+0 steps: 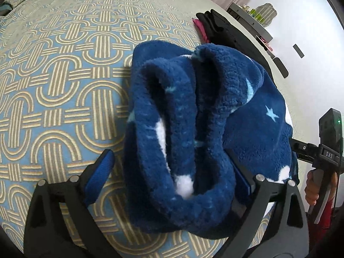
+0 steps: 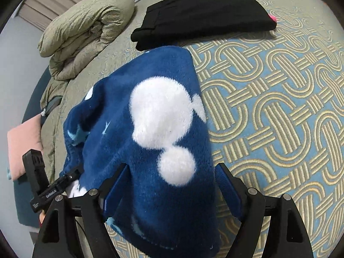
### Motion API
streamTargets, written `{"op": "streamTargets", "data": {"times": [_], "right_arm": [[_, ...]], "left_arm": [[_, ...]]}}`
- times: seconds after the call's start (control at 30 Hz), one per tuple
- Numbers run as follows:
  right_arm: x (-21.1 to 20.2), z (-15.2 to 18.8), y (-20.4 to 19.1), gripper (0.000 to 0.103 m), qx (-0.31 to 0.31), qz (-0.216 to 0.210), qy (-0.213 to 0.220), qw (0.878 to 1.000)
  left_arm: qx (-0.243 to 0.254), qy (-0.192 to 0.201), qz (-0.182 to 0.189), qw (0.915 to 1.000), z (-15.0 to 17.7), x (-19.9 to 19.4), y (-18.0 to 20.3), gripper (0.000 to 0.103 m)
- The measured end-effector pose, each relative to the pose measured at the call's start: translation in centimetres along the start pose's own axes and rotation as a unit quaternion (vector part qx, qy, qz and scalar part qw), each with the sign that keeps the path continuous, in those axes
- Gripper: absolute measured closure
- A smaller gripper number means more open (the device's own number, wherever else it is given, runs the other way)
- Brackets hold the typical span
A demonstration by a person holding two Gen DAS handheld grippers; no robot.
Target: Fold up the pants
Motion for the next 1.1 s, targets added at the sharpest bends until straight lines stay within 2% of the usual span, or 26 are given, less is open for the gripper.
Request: {"op": "streamTargets", "data": {"times": [0.3,0.6,0.7,0.87,0.9,0.93,0.97,1.03,1.07,1.1], "right_arm": [[0.9,-0.3,0.8,0.016,0.015,-0.013,-0.008,1.0],[2.3,-0.4,1.0,0.014,0.039,-0.081,-0.031,0.995],[2.7,-0.5,0.7,0.012,0.034,-0.08,-0.031,0.996],[3.0,-0.6,0.0,0.011,0.02,-0.053,-0.036,0.998],[3.1,-0.7,-0.1,0.011,0.019,-0.049,-0.035,0.998],[3.2,-0.8,-0.3,0.012,0.016,-0.044,-0.033,0.998],[3.3,-0.7,-0.5,0.016,0.009,-0.034,-0.029,0.999],[3.0,-0.5,-1.5,0.044,-0.018,-0.018,-0.018,1.0],[2.7,-0.4,-1.9,0.049,-0.031,-0.005,-0.01,0.999],[2.1,-0.3,-2.6,0.059,-0.05,0.013,0.002,0.999]], "left_arm": [[-0.006,-0.005,0.009,0.9999,-0.6,0.9,-0.4,0.0],[-0.002,-0.009,0.021,0.9997,-1.4,1.4,-0.2,0.0],[0.001,-0.009,0.021,0.9997,-1.7,1.5,-0.2,0.0],[0.004,-0.007,0.02,0.9998,-2.0,1.8,0.1,0.001],[0.006,-0.005,0.024,0.9997,-2.0,1.8,0.2,0.007],[0.009,-0.003,0.039,0.9992,-1.9,1.7,0.5,0.021],[0.009,0.0,0.058,0.9983,-1.9,1.5,0.8,0.025],[0.019,0.011,0.055,0.9983,-1.7,1.1,1.2,0.038],[0.028,0.016,0.047,0.9984,-1.6,0.8,1.5,0.04],[0.035,0.02,0.037,0.9985,-1.6,0.5,1.8,0.044]]}}
Point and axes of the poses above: each gripper's, at about its wrist camera, not at the fingertips, and x roughly the way its jaws point, y to its right, z to its underside, the point moved 7 cm from there along x, roughly the way its jaws point, and after that the axes turned 15 degrees about -y, right-handed, at the moved point
